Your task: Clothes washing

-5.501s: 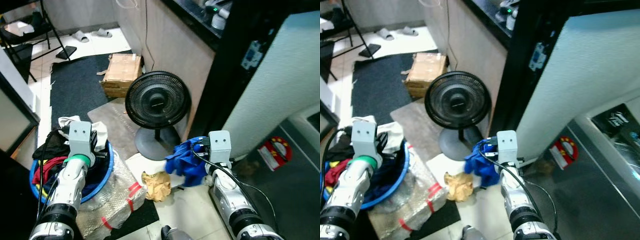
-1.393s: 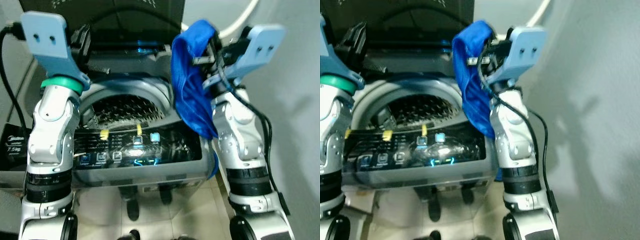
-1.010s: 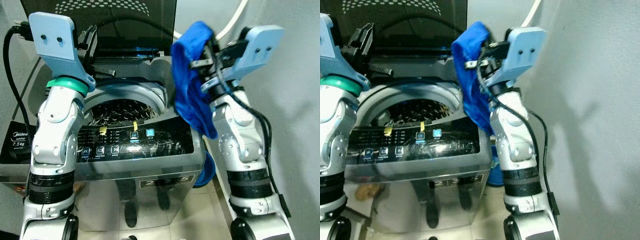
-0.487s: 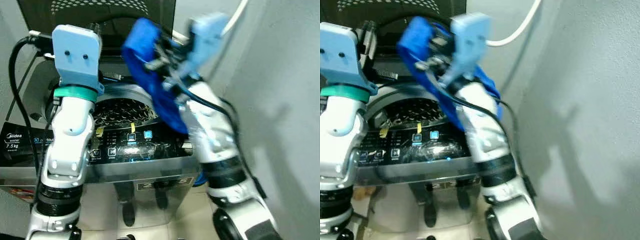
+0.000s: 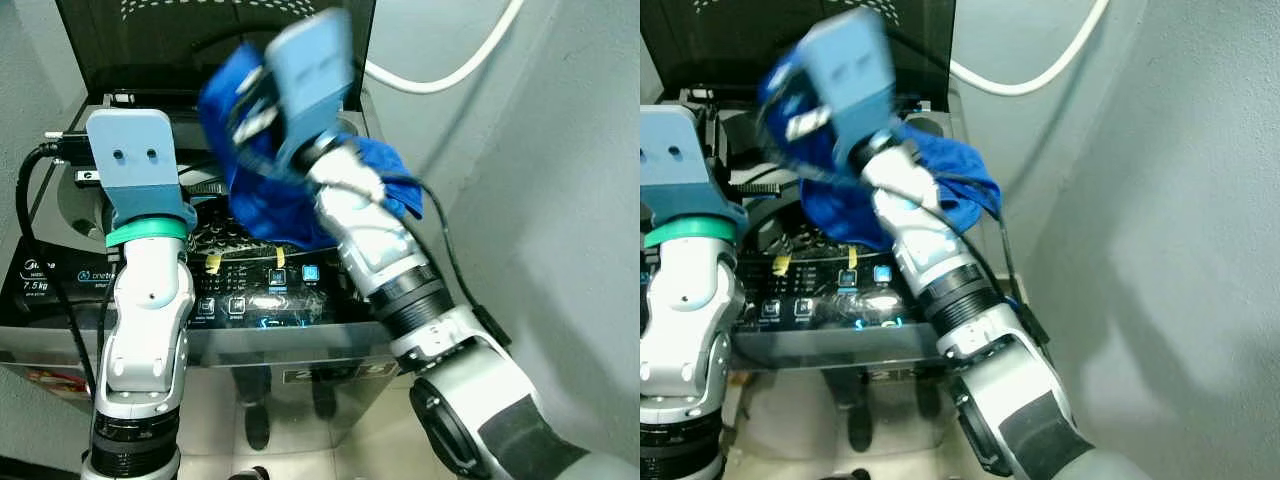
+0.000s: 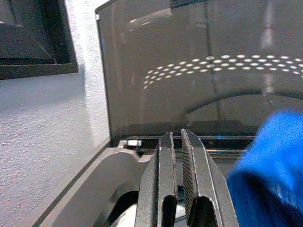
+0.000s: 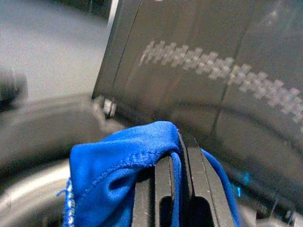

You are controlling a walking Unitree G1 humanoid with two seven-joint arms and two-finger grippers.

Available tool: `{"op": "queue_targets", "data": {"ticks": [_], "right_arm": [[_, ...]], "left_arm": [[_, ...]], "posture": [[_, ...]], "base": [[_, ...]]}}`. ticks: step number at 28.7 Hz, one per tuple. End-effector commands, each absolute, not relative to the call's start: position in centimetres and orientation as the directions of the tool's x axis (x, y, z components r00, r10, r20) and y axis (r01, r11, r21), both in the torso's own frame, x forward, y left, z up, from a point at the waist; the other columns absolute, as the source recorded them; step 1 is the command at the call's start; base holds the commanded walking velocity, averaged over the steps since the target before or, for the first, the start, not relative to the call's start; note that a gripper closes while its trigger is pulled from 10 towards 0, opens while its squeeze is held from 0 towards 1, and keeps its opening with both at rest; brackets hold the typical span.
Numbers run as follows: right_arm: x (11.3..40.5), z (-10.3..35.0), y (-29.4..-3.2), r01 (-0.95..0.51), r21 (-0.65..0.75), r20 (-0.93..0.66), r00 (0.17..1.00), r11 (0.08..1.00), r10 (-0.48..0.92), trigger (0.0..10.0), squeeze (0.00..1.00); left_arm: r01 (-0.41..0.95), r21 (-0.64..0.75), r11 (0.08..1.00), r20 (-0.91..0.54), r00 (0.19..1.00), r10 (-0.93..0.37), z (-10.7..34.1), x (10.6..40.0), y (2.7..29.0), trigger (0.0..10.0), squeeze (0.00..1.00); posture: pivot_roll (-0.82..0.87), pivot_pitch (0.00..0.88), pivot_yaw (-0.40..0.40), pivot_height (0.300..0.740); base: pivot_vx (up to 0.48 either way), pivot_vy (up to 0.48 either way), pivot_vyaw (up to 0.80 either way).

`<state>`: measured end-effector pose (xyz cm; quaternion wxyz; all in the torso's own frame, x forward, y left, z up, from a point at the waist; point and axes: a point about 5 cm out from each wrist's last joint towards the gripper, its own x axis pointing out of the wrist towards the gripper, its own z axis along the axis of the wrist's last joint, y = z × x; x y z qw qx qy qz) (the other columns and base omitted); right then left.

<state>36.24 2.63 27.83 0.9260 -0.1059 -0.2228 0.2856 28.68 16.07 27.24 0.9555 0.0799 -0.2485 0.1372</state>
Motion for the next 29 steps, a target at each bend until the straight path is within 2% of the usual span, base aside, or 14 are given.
{"op": "queue_targets", "data": {"ticks": [1, 2, 9, 10, 11, 13, 15, 20, 22, 23, 25, 26, 28, 29], "right_arm": [[36.7, 27.6, 1.9, -0.467, -0.338, 0.346, 0.745, 0.817, 0.57, 10.0, 0.96], [37.0, 27.5, 1.3, -0.468, -0.345, 0.338, 0.747, 0.814, 0.573, 10.0, 1.0], [37.5, 28.5, -0.9, -0.488, -0.41, 0.314, 0.718, 0.771, 0.621, 10.0, 0.98], [37.5, 28.7, -1.2, -0.493, -0.421, 0.309, 0.711, 0.761, 0.632, 10.0, 0.0], [37.4, 29.1, -2.4, -0.511, -0.426, 0.312, 0.692, 0.747, 0.651, 10.0, 0.0], [37.3, 29.4, -3.2, -0.521, -0.43, 0.314, 0.679, 0.737, 0.663, 10.0, 0.0], [36.2, 29.8, -5.4, -0.578, -0.395, 0.341, 0.63, 0.714, 0.698, 10.0, 0.0], [35.7, 29.8, -6.2, -0.611, -0.372, 0.357, 0.601, 0.699, 0.715, 10.0, 0.0], [33.5, 29.2, -8.6, -0.667, -0.297, 0.406, 0.559, 0.683, 0.723, 10.0, 0.0], [33.5, 29.2, -8.6, -0.667, -0.297, 0.406, 0.559, 0.683, 0.723, 10.0, 0.0], [30.9, 28.7, -10.4, -0.721, -0.233, 0.463, 0.507, 0.652, 0.727, 10.0, 0.0], [30.9, 28.7, -10.4, -0.721, -0.233, 0.463, 0.507, 0.652, 0.727, 10.0, 0.0], [28.6, 29.3, -11.8, -0.773, -0.092, 0.591, 0.466, 0.628, 0.659, 10.0, 0.0], [28.6, 29.3, -11.8, -0.773, -0.092, 0.591, 0.466, 0.628, 0.659, 10.0, 0.0]], "left_arm": [[-0.309, 0.095, 0.946, 0.489, 0.842, 0.226, 27.0, 28.7, 16.1, 10.0, 0.0], [-0.312, 0.096, 0.945, 0.492, 0.84, 0.227, 27.1, 28.7, 16.1, 10.0, 0.0], [-0.301, 0.099, 0.948, 0.499, 0.84, 0.215, 27.4, 28.8, 15.9, 10.0, 0.0], [-0.3, 0.099, 0.949, 0.498, 0.841, 0.214, 27.5, 28.8, 15.9, 10.0, 0.0], [-0.299, 0.103, 0.949, 0.5, 0.84, 0.211, 27.6, 28.8, 15.9, 10.0, 0.0], [-0.298, 0.105, 0.949, 0.502, 0.839, 0.208, 27.6, 28.8, 16.0, 10.0, 0.0], [-0.293, 0.117, 0.949, 0.508, 0.839, 0.197, 27.8, 28.9, 16.0, 10.0, 0.0], [-0.289, 0.125, 0.949, 0.51, 0.839, 0.188, 27.8, 28.8, 16.0, 10.0, 0.0], [-0.279, 0.143, 0.95, 0.515, 0.841, 0.169, 28.0, 29.0, 16.1, 10.0, 0.0], [-0.279, 0.143, 0.95, 0.515, 0.841, 0.169, 28.0, 29.0, 16.1, 10.0, 0.0], [-0.271, 0.161, 0.949, 0.519, 0.841, 0.152, 28.1, 29.2, 16.3, 10.0, 0.0], [-0.271, 0.161, 0.949, 0.519, 0.841, 0.152, 28.1, 29.2, 16.3, 10.0, 0.0], [-0.259, 0.176, 0.95, 0.52, 0.844, 0.133, 28.3, 29.6, 16.3, 10.0, 0.0], [-0.259, 0.176, 0.95, 0.52, 0.844, 0.133, 28.3, 29.6, 16.3, 10.0, 0.0]], "posture": [[0.07, 0.02, 0.003, 0.74], [0.07, 0.019, 0.007, 0.74], [0.07, 0.016, 0.012, 0.74], [0.07, 0.016, 0.012, 0.74], [0.07, 0.018, 0.017, 0.74], [0.07, 0.018, 0.017, 0.74], [0.07, 0.023, 0.023, 0.74], [0.07, 0.023, 0.025, 0.74], [0.06, 0.032, 0.042, 0.74], [0.06, 0.032, 0.042, 0.74], [0.05, 0.035, 0.05, 0.74], [0.05, 0.035, 0.05, 0.74], [0.04, 0.037, 0.062, 0.74], [0.04, 0.037, 0.062, 0.74]], "base": [[0.0, 0.0, 0.0], [0.0, 0.0, 0.0], [0.0, 0.0, 0.0], [0.0, 0.0, 0.0], [0.0, 0.0, 0.0], [0.0, 0.0, 0.0], [0.0, 0.0, 0.0], [0.0, 0.0, 0.0], [0.0, 0.0, 0.0], [0.0, 0.0, 0.0], [0.0, 0.0, 0.0], [0.0, 0.0, 0.0], [0.0, 0.0, 0.0], [0.0, 0.0, 0.0]]}}
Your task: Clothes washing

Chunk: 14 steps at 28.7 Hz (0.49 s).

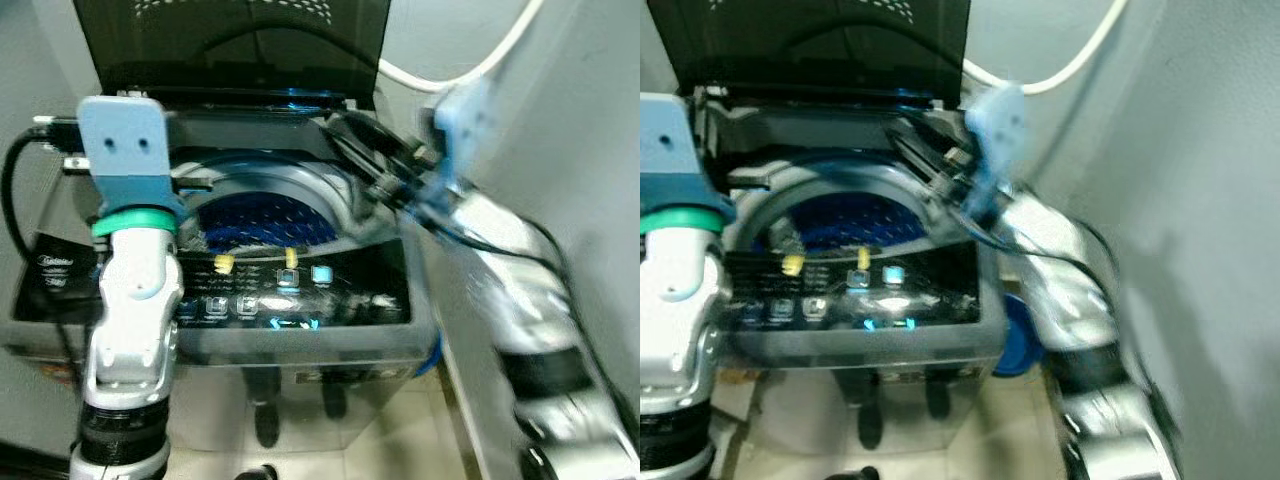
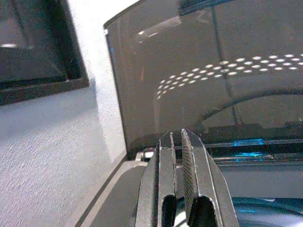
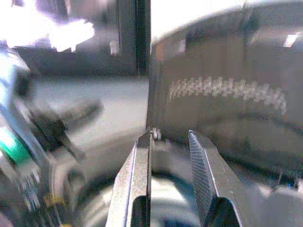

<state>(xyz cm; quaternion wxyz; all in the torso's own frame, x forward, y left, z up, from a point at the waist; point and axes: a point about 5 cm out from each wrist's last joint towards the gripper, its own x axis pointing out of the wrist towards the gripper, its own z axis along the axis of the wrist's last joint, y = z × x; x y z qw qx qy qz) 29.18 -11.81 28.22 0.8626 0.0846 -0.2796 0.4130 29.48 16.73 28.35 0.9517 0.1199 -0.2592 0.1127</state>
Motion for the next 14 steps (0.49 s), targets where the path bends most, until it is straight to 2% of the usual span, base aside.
{"op": "queue_targets", "data": {"ticks": [1, 4, 5, 7, 8, 9, 10, 12, 14], "right_arm": [[27.9, 29.8, -12.5, -0.789, -0.032, 0.646, 0.452, 0.614, 0.615, 10.0, 0.0], [27.4, 30.5, -13.5, -0.805, 0.041, 0.714, 0.438, 0.592, 0.546, 10.0, 0.0], [28.9, 30.6, -14.1, -0.679, 0.1, 0.704, 0.564, 0.727, 0.43, 10.0, 0.0], [29.3, 30.5, -14.2, -0.638, 0.109, 0.696, 0.596, 0.762, 0.4, 10.0, 0.0], [30.6, 30.0, -14.3, -0.477, 0.105, 0.652, 0.696, 0.873, 0.302, 10.0, 0.0], [30.6, 30.0, -14.3, -0.477, 0.105, 0.652, 0.696, 0.873, 0.302, 10.0, 0.0], [31.2, 29.8, -14.2, -0.37, 0.084, 0.629, 0.74, 0.925, 0.239, 10.0, 0.0], [31.9, 29.4, -13.4, -0.226, 0.032, 0.627, 0.763, 0.974, 0.157, 10.0, 0.0], [31.8, 29.3, -12.4, -0.225, 0.028, 0.632, 0.759, 0.974, 0.157, 10.0, 0.0]], "left_arm": [[-0.252, 0.182, 0.951, 0.521, 0.844, 0.124, 28.4, 29.8, 16.3, 10.0, 0.0], [-0.244, 0.189, 0.951, 0.527, 0.843, 0.111, 28.6, 30.1, 16.3, 10.0, 0.0], [-0.235, 0.195, 0.952, 0.534, 0.84, 0.098, 29.1, 30.5, 16.5, 10.0, 0.0], [-0.233, 0.196, 0.952, 0.535, 0.839, 0.095, 29.2, 30.6, 16.5, 10.0, 0.0], [-0.22, 0.203, 0.954, 0.539, 0.839, 0.078, 29.5, 31.0, 16.7, 10.0, 0.0], [-0.22, 0.203, 0.954, 0.539, 0.839, 0.078, 29.5, 31.0, 16.7, 10.0, 0.0], [-0.21, 0.208, 0.955, 0.541, 0.838, 0.067, 29.6, 31.1, 16.7, 10.0, 0.0], [-0.173, 0.216, 0.961, 0.543, 0.84, 0.029, 30.0, 31.5, 17.0, 10.0, 0.0], [-0.149, 0.223, 0.963, 0.539, 0.843, 0.006, 30.1, 31.7, 17.2, 10.0, 0.0]], "posture": [[0.03, 0.036, 0.069, 0.74], [0.03, 0.032, 0.075, 0.74], [0.04, 0.028, 0.076, 0.74], [0.04, 0.028, 0.076, 0.74], [0.04, 0.021, 0.068, 0.74], [0.04, 0.021, 0.068, 0.74], [0.04, 0.021, 0.068, 0.74], [0.05, 0.014, 0.062, 0.74], [0.05, 0.014, 0.06, 0.74]], "base": [[0.0, 0.0, 0.0], [0.0, 0.0, 0.0], [0.0, 0.0, 0.0], [0.0, 0.0, 0.0], [0.0, 0.0, 0.0], [0.0, 0.0, 0.0], [0.0, 0.0, 0.0], [0.0, 0.0, 0.0], [0.0, 0.0, 0.0]]}}
